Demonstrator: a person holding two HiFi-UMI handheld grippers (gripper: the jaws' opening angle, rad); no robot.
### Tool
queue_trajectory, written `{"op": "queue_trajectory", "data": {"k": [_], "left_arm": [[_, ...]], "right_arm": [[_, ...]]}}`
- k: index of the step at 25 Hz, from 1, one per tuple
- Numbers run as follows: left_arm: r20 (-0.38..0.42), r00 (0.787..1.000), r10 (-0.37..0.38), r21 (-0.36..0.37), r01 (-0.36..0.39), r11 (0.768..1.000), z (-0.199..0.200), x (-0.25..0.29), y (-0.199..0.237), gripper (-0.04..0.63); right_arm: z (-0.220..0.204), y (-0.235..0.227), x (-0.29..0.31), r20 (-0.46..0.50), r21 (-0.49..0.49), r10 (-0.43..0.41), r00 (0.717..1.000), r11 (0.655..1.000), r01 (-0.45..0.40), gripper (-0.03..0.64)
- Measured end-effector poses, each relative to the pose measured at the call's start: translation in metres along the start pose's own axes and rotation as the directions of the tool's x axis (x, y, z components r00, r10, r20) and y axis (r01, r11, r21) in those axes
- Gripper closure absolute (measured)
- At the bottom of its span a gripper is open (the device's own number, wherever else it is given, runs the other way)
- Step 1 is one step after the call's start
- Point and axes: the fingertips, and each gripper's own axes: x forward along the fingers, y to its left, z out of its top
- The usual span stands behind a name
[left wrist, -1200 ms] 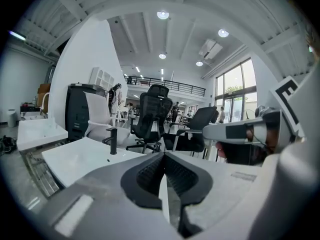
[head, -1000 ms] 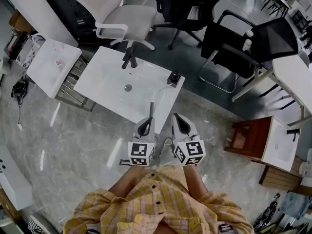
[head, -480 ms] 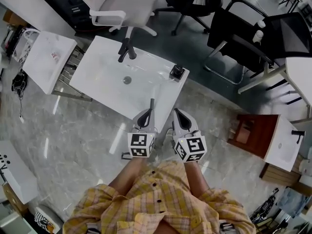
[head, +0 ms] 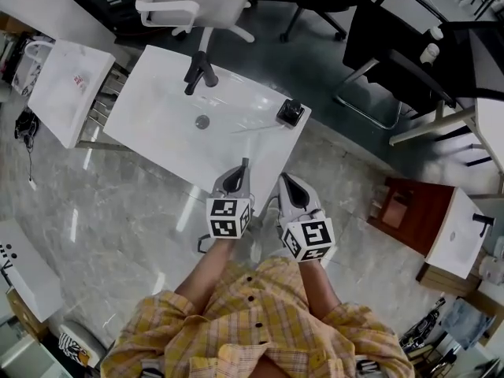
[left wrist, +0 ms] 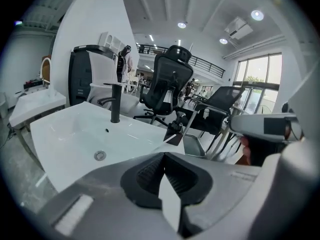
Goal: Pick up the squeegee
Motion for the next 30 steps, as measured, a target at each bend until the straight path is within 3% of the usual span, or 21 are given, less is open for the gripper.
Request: {"op": "queue_trajectory", "data": {"k": [9, 19, 30], "left_arm": [[-0.053, 0.998, 0.027, -0.054, -0.03, 0.998, -0.007, 0.045, 0.023, 0.534], [-0.134, 0.991, -0.003, -0.141, -0.016, 0.99, -0.025, 0.084, 0.047, 0.483], [-0.225, 0.973, -0.057, -0.276, -0.007, 0.961, -0.048, 0.12, 0.061, 0.465]], "right_arm": [[-0.018, -0.014, 0.021, -0.057, 0.014, 0.005, 0.998, 1.0, -0.004, 0.618], [-0.035, -0.012, 0.039, -0.105, 0.014, 0.029, 0.994, 1.0, -0.027, 0.617], [-0.045, -0.027, 0.045, -0.13, 0.029, 0.002, 0.992, 1.0, 0.001, 0.617]]}}
